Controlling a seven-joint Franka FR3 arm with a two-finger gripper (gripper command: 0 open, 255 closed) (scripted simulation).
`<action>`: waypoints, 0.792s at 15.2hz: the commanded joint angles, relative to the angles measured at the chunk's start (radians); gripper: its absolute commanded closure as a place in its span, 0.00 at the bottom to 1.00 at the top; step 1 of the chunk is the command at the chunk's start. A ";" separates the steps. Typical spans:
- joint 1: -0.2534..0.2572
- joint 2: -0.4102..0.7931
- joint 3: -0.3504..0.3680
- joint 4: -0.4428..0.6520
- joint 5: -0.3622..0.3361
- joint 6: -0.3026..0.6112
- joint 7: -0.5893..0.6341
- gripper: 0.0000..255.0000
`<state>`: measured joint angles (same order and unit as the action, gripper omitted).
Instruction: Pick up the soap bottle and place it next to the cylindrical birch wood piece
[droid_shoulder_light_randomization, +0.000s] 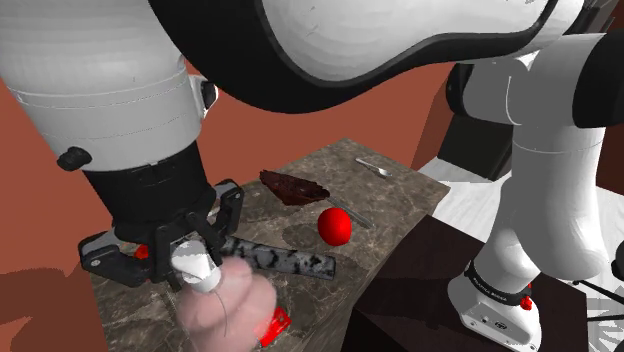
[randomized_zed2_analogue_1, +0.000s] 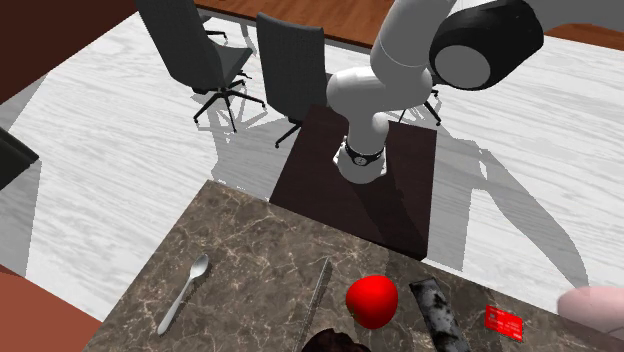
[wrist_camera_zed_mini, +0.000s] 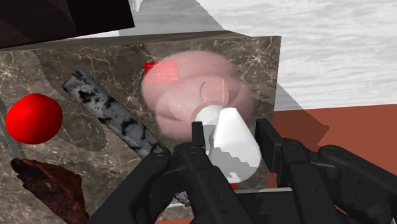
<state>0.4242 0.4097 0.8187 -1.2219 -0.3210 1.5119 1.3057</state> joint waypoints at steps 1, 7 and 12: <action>-0.012 -0.007 0.001 -0.039 0.004 0.034 0.001 1.00; -0.045 -0.027 0.003 -0.151 0.018 0.127 0.003 1.00; -0.063 -0.035 0.002 -0.230 0.021 0.198 0.007 1.00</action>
<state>0.3633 0.3762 0.8206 -1.4383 -0.3001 1.6954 1.3116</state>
